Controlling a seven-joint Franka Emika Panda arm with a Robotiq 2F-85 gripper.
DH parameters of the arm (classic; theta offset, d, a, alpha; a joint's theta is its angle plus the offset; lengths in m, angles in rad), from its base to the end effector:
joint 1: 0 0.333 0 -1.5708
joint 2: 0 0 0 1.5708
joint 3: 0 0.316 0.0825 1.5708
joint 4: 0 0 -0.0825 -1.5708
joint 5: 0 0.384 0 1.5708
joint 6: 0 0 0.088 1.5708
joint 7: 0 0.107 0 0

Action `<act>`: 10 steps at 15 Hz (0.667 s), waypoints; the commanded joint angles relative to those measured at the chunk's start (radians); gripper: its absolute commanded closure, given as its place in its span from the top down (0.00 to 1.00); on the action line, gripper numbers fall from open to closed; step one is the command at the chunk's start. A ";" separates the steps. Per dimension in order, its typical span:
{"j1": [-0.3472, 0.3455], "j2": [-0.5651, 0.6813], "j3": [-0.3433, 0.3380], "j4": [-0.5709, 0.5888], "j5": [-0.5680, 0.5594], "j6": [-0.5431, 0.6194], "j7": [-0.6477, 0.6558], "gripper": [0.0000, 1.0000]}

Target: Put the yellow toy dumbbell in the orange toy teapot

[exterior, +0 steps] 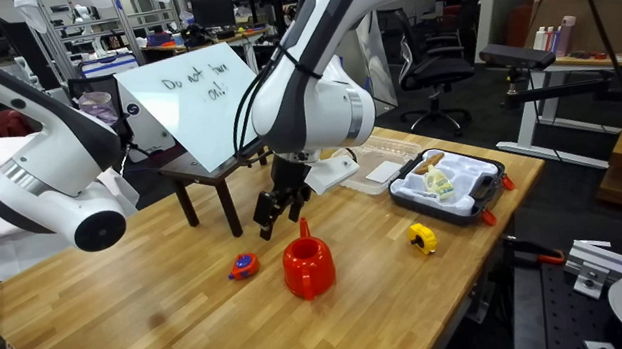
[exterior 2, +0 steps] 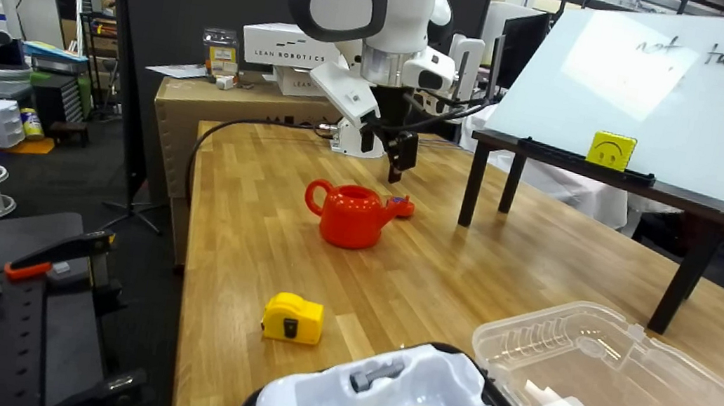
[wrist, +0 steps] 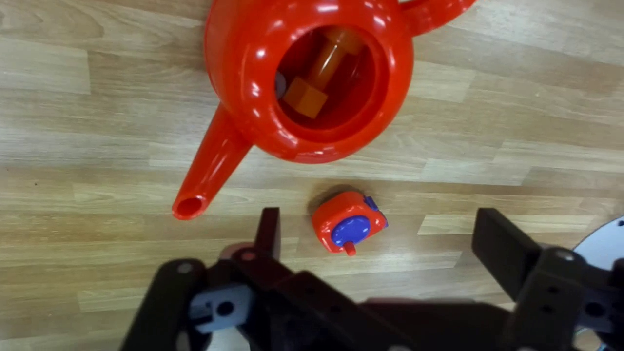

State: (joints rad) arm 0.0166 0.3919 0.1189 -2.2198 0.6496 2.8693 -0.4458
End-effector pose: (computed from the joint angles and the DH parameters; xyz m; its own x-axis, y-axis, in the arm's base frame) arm 0.5641 0.0429 0.2171 0.9611 -0.0738 0.2660 -0.0043 -0.9675 -0.2528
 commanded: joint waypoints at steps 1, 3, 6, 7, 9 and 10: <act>-0.033 -0.074 0.060 -0.043 0.077 0.005 -0.060 1.00; -0.036 -0.151 0.097 -0.094 0.135 0.001 -0.101 1.00; -0.038 -0.304 0.155 -0.188 0.273 -0.037 -0.190 1.00; -0.032 -0.360 0.164 -0.220 0.321 -0.063 -0.216 1.00; -0.016 -0.462 0.162 -0.290 0.373 -0.113 -0.247 1.00; -0.013 -0.512 0.155 -0.327 0.381 -0.149 -0.257 1.00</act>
State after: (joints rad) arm 0.0108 0.0079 0.2782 -2.4524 0.9800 2.8058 -0.6465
